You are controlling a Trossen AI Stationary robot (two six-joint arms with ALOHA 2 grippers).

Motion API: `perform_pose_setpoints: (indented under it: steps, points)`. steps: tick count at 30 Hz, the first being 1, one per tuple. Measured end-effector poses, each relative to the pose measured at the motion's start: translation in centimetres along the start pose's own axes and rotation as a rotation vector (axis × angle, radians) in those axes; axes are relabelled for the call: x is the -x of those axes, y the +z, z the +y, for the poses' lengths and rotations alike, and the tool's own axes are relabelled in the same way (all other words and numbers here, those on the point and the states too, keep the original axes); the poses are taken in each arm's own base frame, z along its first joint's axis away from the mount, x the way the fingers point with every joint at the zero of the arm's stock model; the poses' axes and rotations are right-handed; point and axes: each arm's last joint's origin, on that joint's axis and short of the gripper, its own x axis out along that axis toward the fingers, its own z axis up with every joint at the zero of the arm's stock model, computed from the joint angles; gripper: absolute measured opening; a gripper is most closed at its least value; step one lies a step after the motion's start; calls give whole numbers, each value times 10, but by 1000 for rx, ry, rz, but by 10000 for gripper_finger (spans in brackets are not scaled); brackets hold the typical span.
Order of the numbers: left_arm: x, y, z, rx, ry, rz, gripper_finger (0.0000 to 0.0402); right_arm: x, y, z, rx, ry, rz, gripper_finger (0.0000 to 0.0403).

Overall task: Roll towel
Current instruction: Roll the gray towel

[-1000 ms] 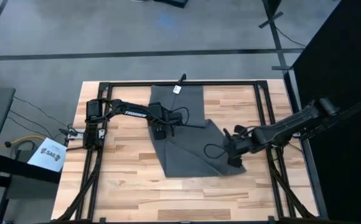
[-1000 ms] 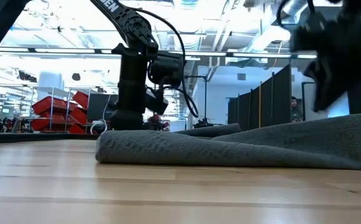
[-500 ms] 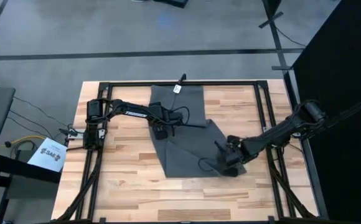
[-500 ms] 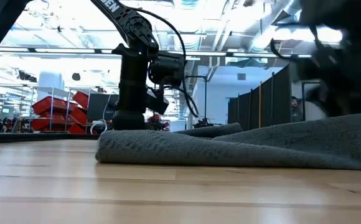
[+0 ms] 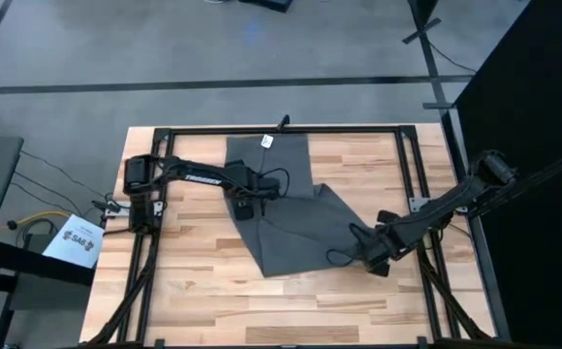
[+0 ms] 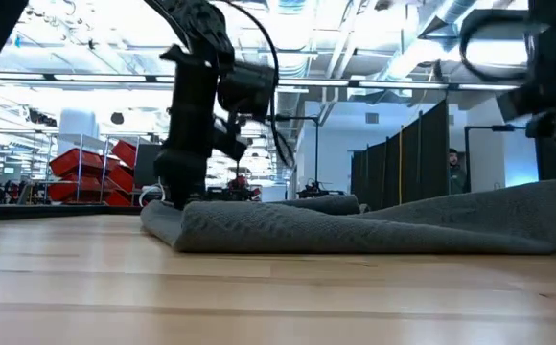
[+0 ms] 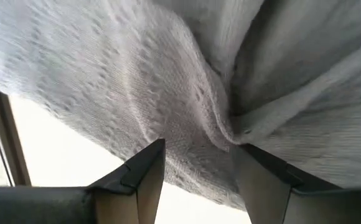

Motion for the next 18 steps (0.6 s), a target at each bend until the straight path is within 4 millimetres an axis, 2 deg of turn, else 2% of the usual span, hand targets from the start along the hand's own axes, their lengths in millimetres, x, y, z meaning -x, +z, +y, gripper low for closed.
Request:
perform_pose_setpoints:
  steps: [2,5,10,13,18]
  points:
    - [11,-1,1,14,-14,-56,168,6,8,1,12,61,-105,148]
    - [26,2,4,41,-42,-173,168,12,27,-4,43,65,-282,148]
    - [36,26,10,107,-96,-421,168,11,72,-29,102,9,-494,148]
    - [24,43,13,122,-150,-502,168,7,100,-52,128,-35,-599,148]
    - [-14,53,22,158,-135,-422,168,-9,135,-89,112,-49,-684,148]
